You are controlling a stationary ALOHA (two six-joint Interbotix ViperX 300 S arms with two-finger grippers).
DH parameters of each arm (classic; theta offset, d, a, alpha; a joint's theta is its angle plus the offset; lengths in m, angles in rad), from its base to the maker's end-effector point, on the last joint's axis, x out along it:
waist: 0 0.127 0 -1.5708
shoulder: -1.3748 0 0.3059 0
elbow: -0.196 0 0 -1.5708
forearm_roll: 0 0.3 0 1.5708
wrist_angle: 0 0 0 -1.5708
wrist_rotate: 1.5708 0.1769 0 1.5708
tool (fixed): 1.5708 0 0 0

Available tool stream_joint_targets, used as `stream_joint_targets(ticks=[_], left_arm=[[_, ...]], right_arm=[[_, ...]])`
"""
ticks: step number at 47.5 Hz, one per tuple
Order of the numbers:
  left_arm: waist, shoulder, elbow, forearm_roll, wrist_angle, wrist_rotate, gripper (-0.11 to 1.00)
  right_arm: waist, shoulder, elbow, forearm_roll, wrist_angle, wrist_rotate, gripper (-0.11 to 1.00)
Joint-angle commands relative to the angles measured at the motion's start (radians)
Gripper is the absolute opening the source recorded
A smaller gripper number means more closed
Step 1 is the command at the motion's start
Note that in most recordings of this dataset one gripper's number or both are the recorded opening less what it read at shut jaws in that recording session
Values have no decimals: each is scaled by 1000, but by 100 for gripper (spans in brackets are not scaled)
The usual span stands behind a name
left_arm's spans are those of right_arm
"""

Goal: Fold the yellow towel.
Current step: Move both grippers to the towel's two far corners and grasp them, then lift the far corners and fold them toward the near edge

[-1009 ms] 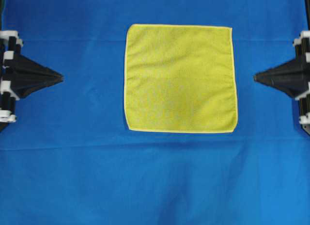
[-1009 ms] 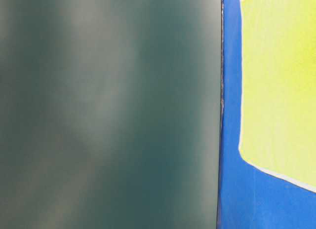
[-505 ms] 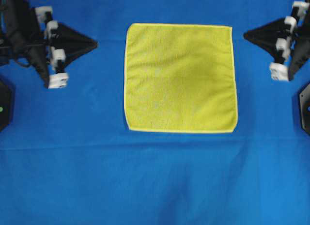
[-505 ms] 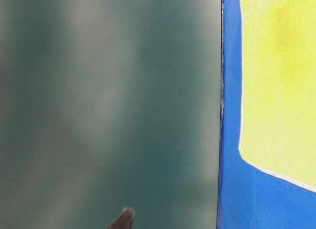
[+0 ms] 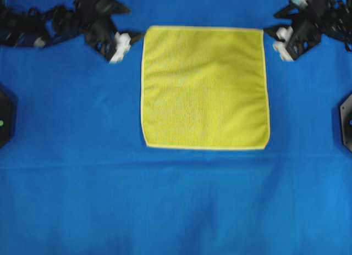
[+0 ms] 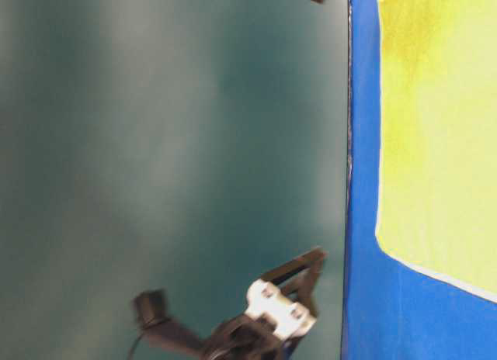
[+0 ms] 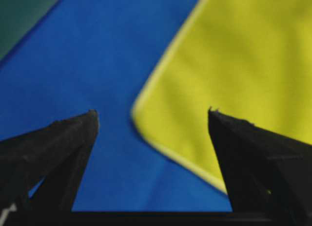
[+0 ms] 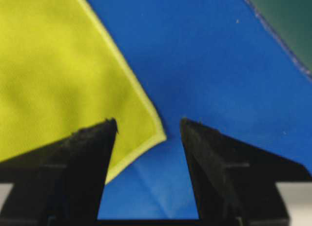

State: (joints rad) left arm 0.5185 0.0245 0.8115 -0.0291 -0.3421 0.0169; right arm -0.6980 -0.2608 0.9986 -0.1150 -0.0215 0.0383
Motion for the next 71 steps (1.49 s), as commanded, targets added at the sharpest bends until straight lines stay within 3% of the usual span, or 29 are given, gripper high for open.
stream_joint_targets(ticks=[1, 13, 25, 29, 34, 41, 56, 71], left_arm=[[29, 67, -57, -2, -18, -2, 86], [52, 238, -144, 0, -40, 0, 86], [60, 288, -161, 0, -28, 8, 80], [55, 287, -155, 0, -15, 11, 65], [48, 285, -150, 5, -11, 18, 36], [35, 276, -153, 3, -8, 48, 2], [32, 163, -156, 3, 55, 80, 2], [21, 143, -152, 3, 58, 127, 2]], right_arm=[[-12, 83, -29, -3, -57, -2, 58], [-26, 253, -51, -2, -130, 0, 58], [-34, 279, -52, -2, -152, -2, 53], [-32, 279, -51, -3, -147, -2, 33], [-25, 278, -46, -3, -146, -2, 4], [-25, 259, -35, -3, -149, 2, 2], [-25, 138, -35, 2, -95, 6, 2], [-17, 86, -11, 26, -89, 12, 2]])
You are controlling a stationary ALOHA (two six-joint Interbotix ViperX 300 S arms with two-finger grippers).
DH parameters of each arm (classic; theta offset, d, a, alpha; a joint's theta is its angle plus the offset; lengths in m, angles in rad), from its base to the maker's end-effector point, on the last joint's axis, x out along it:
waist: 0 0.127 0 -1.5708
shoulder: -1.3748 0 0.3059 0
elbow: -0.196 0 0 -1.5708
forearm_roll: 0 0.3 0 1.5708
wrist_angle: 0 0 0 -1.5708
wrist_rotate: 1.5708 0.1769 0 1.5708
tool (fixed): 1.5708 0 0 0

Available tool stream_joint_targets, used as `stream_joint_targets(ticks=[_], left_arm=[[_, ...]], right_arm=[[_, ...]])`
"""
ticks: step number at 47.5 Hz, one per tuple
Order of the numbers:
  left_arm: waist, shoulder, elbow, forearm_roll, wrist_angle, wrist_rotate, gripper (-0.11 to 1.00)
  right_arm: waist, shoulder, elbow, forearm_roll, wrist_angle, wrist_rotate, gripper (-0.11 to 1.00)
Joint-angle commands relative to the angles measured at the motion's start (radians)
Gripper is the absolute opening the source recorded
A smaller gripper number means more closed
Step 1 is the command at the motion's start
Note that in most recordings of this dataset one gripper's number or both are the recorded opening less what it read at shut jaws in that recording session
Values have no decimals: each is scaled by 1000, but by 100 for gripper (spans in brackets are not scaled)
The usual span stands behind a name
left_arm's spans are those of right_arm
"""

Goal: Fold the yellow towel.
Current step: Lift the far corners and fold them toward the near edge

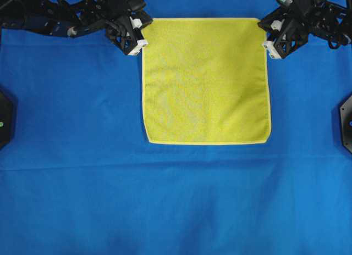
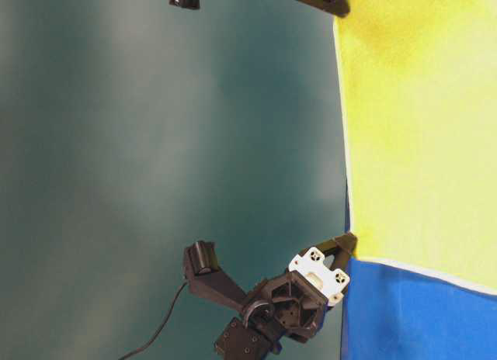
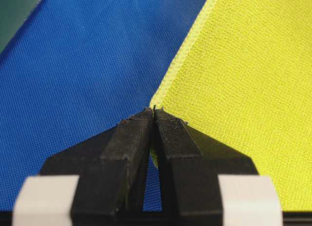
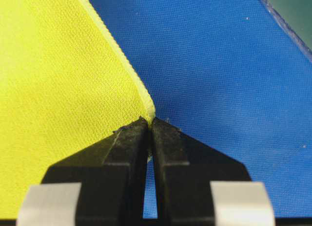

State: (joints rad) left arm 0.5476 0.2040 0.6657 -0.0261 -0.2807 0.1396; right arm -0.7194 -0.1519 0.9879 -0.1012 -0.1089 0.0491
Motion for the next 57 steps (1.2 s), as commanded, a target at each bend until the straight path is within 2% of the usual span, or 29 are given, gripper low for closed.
stream_joint_targets(ticks=[1, 6, 12, 21, 29, 38, 45, 57], left_arm=[[-11, -38, -6, 0, -2, 8, 2], [-41, -61, 2, 2, 6, 21, 2], [-127, -118, 26, 2, 52, 38, 2], [-275, -198, 83, 0, 135, 17, 2], [-394, -213, 123, 0, 152, -18, 2], [-526, -209, 129, 0, 152, -71, 2], [-581, -201, 127, 0, 152, -106, 2], [-607, -181, 121, 0, 143, -115, 2]], right_arm=[[8, -28, 3, 14, -2, 2, 2], [38, -63, 26, 31, 20, 2, 2], [106, -126, 58, 63, 78, 8, 2], [259, -239, 110, 112, 183, 55, 2], [407, -290, 143, 132, 250, 160, 2], [592, -287, 149, 133, 298, 318, 2], [686, -272, 146, 130, 305, 411, 2], [732, -250, 133, 129, 324, 436, 2]])
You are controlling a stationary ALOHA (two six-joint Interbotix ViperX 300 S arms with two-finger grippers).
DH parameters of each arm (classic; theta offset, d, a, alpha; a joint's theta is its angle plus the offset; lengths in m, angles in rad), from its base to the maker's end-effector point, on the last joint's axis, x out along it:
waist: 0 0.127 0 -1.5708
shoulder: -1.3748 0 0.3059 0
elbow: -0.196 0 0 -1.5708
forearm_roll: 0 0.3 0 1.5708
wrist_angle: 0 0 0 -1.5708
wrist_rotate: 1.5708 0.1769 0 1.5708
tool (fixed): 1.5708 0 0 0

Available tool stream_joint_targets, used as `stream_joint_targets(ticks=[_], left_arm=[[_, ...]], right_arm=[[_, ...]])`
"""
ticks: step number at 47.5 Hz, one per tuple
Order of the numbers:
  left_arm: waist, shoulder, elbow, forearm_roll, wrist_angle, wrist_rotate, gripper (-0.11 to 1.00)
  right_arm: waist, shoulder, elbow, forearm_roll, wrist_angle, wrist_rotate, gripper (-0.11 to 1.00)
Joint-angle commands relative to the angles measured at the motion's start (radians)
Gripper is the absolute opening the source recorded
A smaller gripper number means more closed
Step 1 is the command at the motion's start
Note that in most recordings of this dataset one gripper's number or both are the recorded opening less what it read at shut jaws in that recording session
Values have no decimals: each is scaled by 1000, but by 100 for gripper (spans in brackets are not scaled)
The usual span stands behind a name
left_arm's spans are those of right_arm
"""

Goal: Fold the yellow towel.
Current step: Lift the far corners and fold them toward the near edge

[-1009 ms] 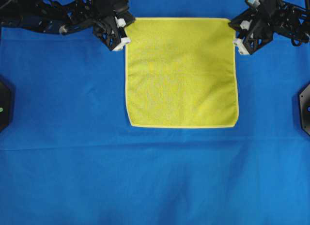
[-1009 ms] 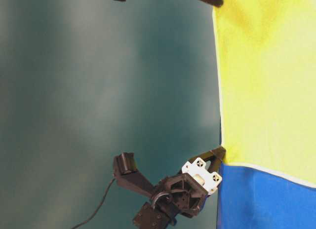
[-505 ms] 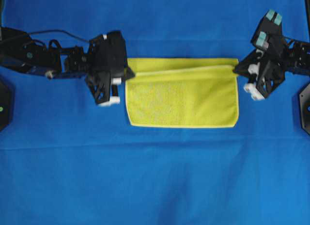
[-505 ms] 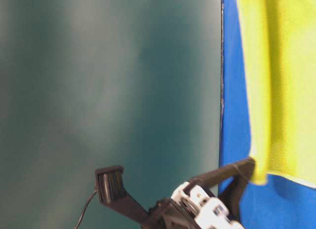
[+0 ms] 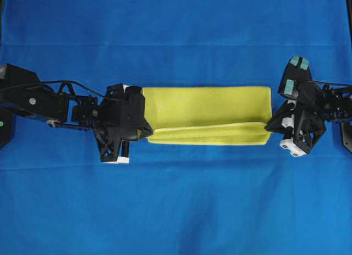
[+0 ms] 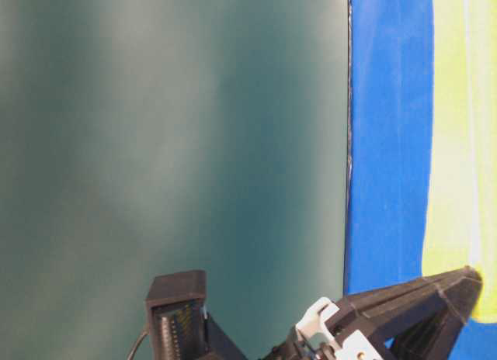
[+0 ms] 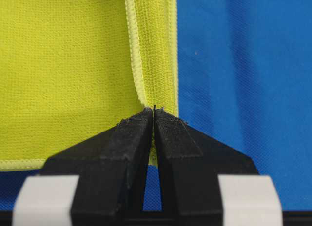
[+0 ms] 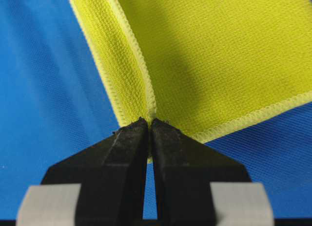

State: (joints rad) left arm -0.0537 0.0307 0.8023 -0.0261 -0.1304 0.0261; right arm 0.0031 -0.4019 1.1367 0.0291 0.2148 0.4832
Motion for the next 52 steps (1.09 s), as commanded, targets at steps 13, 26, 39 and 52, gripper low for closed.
stream_joint_targets(ticks=[13, 26, 39, 52], left_arm=[[6, -6, -17, 0, -11, 0, 2], [26, -6, -25, 0, -17, 21, 61], [26, -72, -26, 0, 9, 28, 66], [124, -104, -20, 0, 20, 89, 66]], right_arm=[[11, 9, -15, -23, -18, 2, 2], [9, 32, -25, -44, -60, 2, 5], [17, -18, -43, -64, -9, -9, 65], [-137, -71, -43, -204, 11, -3, 61]])
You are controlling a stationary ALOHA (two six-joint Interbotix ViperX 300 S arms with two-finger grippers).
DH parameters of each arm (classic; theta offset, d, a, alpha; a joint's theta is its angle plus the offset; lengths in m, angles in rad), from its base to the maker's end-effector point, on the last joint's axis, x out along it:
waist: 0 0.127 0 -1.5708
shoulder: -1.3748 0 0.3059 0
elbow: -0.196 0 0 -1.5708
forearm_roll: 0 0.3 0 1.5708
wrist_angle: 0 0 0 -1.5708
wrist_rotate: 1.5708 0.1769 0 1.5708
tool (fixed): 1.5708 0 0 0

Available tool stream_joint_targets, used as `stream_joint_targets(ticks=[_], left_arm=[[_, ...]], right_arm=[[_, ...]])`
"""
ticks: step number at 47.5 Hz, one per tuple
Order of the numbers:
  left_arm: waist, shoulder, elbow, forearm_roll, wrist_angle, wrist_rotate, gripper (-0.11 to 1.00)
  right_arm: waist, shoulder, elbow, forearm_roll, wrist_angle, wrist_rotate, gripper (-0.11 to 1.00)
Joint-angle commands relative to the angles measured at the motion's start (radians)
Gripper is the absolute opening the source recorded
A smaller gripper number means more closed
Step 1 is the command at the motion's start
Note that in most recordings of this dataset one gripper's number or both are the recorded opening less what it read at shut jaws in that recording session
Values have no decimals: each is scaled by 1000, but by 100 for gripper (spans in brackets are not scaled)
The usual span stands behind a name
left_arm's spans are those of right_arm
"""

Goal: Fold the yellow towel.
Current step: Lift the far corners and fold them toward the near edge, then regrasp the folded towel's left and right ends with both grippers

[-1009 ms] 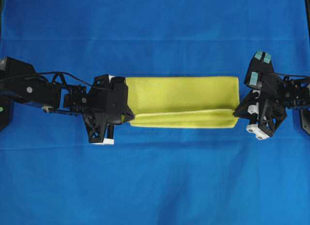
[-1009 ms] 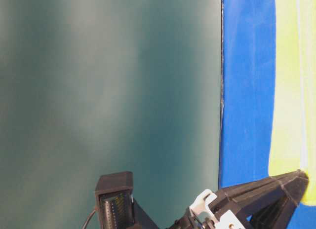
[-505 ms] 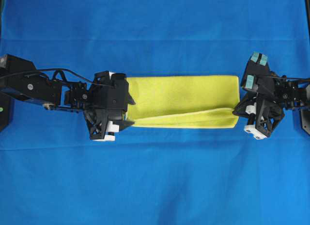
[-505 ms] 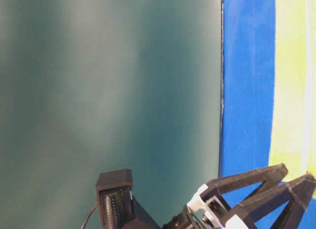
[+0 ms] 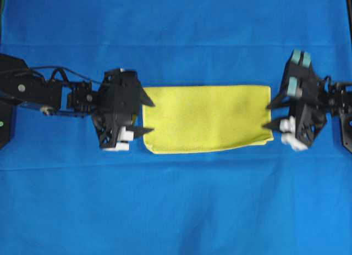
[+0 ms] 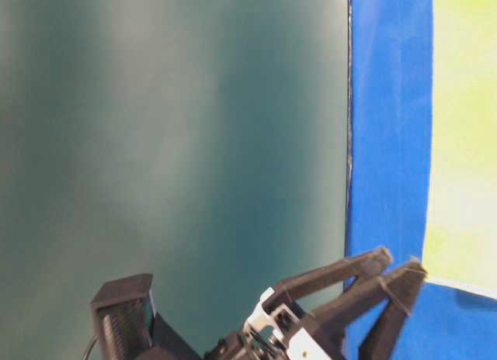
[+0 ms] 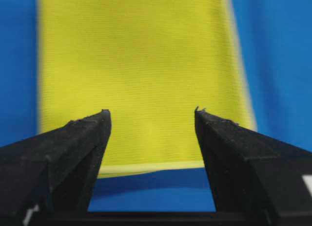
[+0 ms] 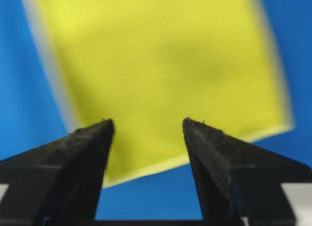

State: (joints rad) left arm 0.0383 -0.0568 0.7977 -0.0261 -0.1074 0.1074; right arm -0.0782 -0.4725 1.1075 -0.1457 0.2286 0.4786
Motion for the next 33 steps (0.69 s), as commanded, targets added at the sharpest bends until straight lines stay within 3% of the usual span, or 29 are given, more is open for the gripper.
stream_joint_targets(ticks=[1, 12, 28, 33], left_arm=[[41, -14, -17, 2, -3, 12, 66], [121, 55, -29, 0, -18, 31, 66], [183, 167, -41, 2, -34, 40, 66], [192, 184, -38, 2, -34, 97, 66]], right_arm=[[-80, 6, -15, -43, -3, 0, 61], [-207, 110, -20, -132, -48, 0, 61], [-287, 305, -38, -169, -166, 0, 61], [-288, 344, -40, -170, -181, 0, 61]])
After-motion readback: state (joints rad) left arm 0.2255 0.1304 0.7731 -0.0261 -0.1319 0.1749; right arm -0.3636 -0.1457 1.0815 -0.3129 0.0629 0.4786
